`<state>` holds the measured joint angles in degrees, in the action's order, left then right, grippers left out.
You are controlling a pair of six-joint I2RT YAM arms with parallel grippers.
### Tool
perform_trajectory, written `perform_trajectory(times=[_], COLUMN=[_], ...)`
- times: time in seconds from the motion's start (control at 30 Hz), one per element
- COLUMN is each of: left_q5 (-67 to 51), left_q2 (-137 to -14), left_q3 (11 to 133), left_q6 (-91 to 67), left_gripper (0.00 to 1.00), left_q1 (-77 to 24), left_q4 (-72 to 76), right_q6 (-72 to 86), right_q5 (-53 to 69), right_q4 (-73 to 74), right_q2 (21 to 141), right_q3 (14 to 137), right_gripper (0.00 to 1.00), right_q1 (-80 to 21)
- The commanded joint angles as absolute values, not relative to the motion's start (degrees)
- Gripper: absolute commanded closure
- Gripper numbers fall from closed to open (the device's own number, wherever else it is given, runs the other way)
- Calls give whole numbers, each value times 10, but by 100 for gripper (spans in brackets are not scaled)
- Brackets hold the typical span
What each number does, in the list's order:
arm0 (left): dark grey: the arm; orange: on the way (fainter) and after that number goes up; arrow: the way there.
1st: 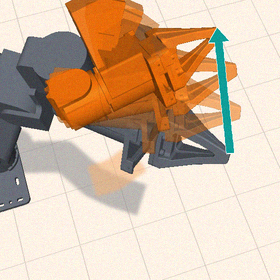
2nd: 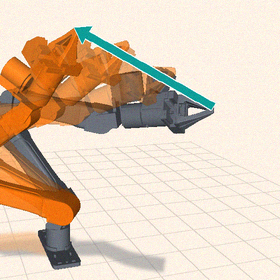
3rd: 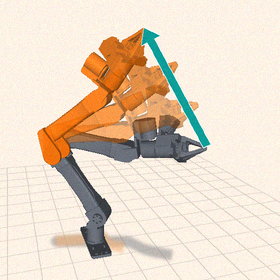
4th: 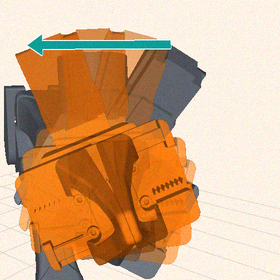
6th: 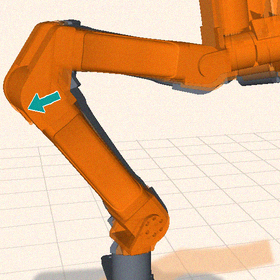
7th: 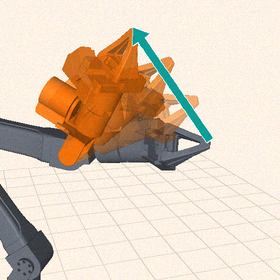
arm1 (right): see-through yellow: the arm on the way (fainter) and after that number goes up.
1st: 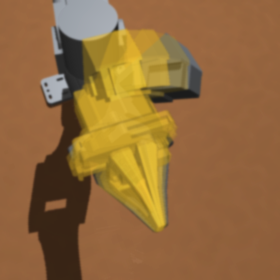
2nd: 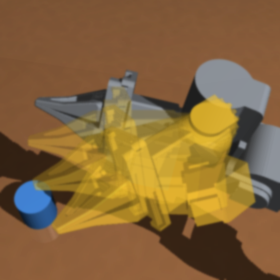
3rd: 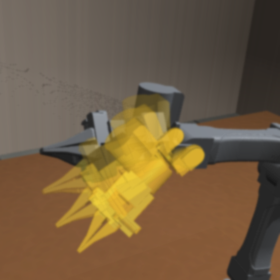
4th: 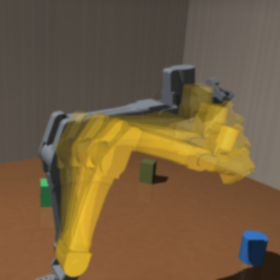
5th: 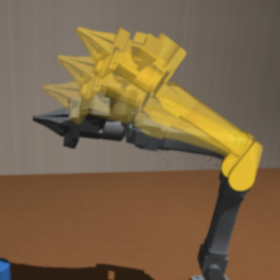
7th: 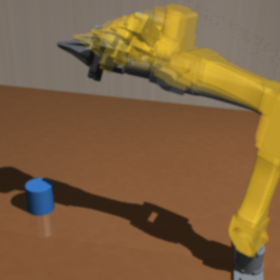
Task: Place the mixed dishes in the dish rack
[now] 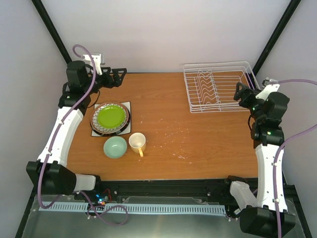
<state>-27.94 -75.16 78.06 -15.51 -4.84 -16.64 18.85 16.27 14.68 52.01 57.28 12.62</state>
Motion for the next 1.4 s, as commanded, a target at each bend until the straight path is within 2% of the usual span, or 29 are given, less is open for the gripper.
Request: perform_trajectory(times=[0.0,0.5,0.87,1.0,1.1,1.17,1.27,1.37], left_q5=[-290,-298,-296,-300,-302,-303,-297,-281], left_q2=[-757,-781,-788,-792,-793,-793,-788,-778], left_q3=[792,789,788,788,790,792,794,787], left_q6=[-167,-167,-164,-166,-169,-169,-164,-156], left_gripper=[2,2,2,2,2,2,3,2], left_q1=[-45,-45,-45,-45,-45,-45,-45,-45], left_q4=[-165,-171,-176,-177,-178,-181,-189,-195], right_q6=[163,128,110,97,59,48,72,79], right_q5=[141,127,164,191,95,17,39,64], right_q4=[174,228,299,313,337,361,393,446], right_q2=[519,544,639,678,725,773,862,950], right_q3=[588,635,710,737,774,812,880,974], right_gripper=[11,11,13,19,20,26,39,41], right_q1=[129,129,130,104,10,-49,-60,-67])
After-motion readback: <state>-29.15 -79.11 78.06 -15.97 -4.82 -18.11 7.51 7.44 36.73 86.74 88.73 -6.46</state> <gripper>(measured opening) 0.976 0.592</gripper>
